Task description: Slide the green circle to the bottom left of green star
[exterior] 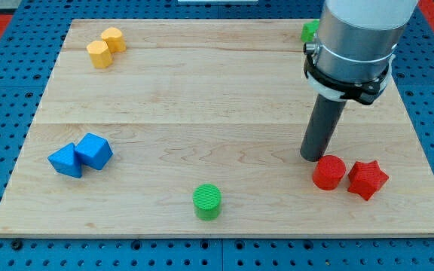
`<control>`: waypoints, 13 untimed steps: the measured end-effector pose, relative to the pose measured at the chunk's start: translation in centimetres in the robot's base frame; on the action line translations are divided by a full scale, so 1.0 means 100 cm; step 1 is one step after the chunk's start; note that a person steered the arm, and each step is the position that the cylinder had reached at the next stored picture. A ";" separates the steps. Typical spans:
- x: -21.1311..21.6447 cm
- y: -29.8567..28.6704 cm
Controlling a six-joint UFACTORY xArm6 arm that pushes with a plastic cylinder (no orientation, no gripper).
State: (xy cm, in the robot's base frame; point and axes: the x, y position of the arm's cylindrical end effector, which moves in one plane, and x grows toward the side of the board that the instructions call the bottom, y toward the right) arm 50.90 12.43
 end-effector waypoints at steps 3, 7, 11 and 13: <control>0.109 -0.099; -0.009 -0.167; 0.019 -0.145; 0.002 -0.106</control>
State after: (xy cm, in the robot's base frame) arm 51.07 1.80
